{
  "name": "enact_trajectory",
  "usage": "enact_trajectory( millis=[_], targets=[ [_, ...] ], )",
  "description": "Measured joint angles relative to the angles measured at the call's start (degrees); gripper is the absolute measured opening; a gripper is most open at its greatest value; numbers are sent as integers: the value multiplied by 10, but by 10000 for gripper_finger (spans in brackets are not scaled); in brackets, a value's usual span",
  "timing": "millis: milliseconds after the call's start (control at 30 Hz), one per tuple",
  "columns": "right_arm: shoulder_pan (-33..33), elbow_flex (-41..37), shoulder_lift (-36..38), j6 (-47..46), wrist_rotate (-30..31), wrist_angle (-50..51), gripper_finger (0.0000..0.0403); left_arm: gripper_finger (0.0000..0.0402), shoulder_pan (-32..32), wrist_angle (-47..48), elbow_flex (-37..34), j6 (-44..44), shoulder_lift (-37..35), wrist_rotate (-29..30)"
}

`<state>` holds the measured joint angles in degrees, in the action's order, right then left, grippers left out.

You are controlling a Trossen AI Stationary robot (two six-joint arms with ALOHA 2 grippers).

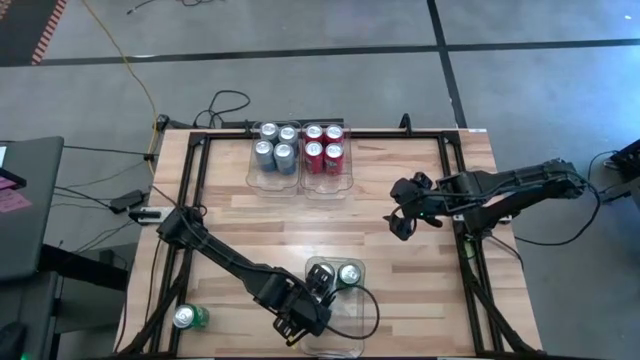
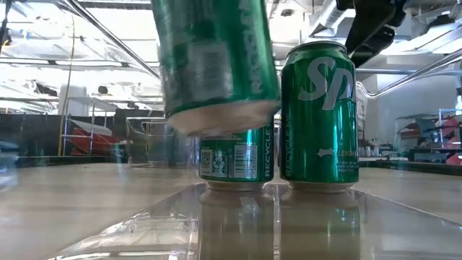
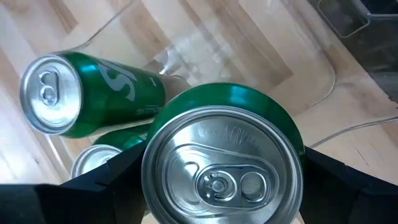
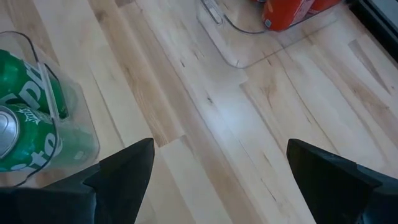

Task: Sort soda cans
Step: Put the top green soda can into the bottom transparent bin

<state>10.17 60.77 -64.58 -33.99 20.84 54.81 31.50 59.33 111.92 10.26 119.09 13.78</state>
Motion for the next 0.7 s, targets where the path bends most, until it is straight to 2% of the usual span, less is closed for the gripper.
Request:
enact_trajectory(
  millis=[300, 433, 700],
  targets=[
    [0, 0, 0, -12, 0, 0, 384, 307, -3, -1, 0, -3, 1, -14],
    [0, 0, 0, -17, 0, 0, 384, 307, -4, -34, -21, -9, 0, -15],
    [0, 0, 0, -21, 0, 0, 384, 308, -7, -42, -45, -33, 1, -14]
  ],
)
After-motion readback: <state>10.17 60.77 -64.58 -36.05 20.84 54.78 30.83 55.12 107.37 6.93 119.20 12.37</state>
